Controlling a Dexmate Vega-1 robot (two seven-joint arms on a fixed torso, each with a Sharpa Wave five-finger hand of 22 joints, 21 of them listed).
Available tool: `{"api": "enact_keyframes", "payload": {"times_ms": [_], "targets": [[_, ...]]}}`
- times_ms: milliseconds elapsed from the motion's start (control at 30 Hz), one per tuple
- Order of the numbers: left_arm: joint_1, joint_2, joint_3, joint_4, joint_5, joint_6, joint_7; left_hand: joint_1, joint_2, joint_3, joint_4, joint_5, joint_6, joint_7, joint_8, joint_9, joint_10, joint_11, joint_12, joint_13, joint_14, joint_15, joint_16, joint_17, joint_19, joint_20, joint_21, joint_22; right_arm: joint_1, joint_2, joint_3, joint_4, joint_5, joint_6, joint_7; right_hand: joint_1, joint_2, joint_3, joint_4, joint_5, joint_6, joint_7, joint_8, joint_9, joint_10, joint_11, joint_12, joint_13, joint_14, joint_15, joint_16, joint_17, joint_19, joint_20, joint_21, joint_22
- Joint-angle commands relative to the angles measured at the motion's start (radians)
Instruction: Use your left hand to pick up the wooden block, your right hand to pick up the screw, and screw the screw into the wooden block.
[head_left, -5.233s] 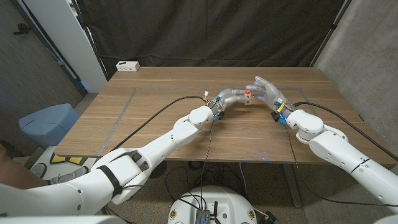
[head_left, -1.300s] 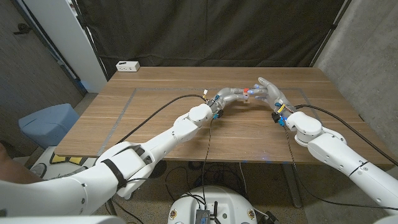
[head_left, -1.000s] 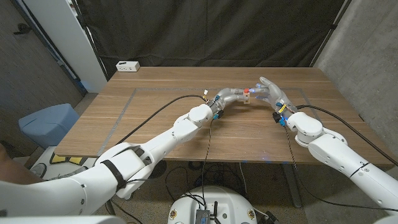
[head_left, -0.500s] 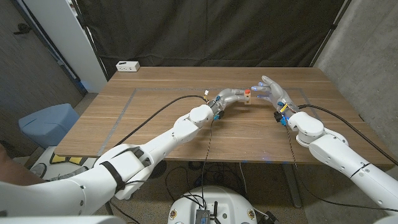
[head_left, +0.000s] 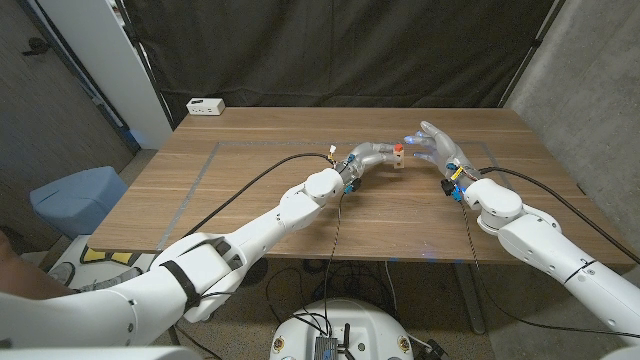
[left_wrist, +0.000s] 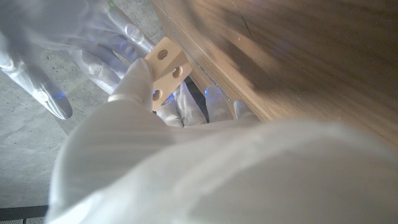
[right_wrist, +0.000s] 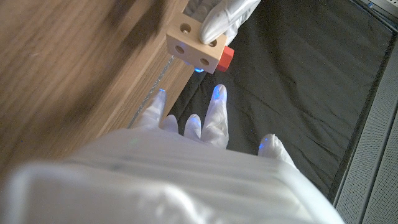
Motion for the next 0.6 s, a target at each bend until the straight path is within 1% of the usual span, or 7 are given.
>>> {"api": "enact_keyframes", "payload": {"times_ms": [33,200,600], "targets": [[0.002,0.002,0.002,-0.007,0.003,0.001,0.004,0.005,0.014,0.02,0.017,0.003,0.025,0.009,0.009,0.004,0.011,-0.003,0.021,0.069,0.007,-0.05,0.001,0.003,-0.001,0.005,0.006,0.005,0.02,-0.007,-0.015,0.021,0.013,0.004,0.047,-0.011,-0.007,-0.006,0.004,0.004,-0.014,-0.001,-0.002,-0.002,-0.013,-0.006,-0.002,0.003,-0.017,0.005,-0.008,0.006,-0.015,0.002,-0.004,0.003],[0.002,0.002,0.001,-0.007,0.003,0.001,0.004,0.004,0.013,0.02,0.017,0.003,0.025,0.009,0.009,0.004,0.012,-0.003,0.021,0.069,0.007,-0.051,0.001,0.003,-0.002,0.005,0.006,0.005,0.027,-0.007,-0.021,0.026,0.015,0.003,0.058,-0.016,-0.01,-0.01,0.007,0.005,-0.017,-0.002,0.001,-0.004,-0.022,-0.007,-0.002,0.002,-0.026,0.006,-0.009,0.007,-0.029,0.005,-0.006,0.003],[-0.004,-0.004,0.0,0.012,0.0,-0.007,0.0,0.005,0.013,0.02,0.017,0.003,0.026,0.009,0.009,0.004,0.012,-0.003,0.021,0.069,0.007,-0.051,0.001,0.003,-0.002,0.005,0.006,0.005,0.046,-0.004,-0.033,0.037,0.016,-0.001,0.072,-0.025,-0.015,-0.018,0.015,0.007,0.024,0.001,0.019,-0.009,-0.025,-0.01,0.002,0.002,-0.034,0.005,-0.007,0.008,-0.044,0.01,-0.002,0.004]]}}
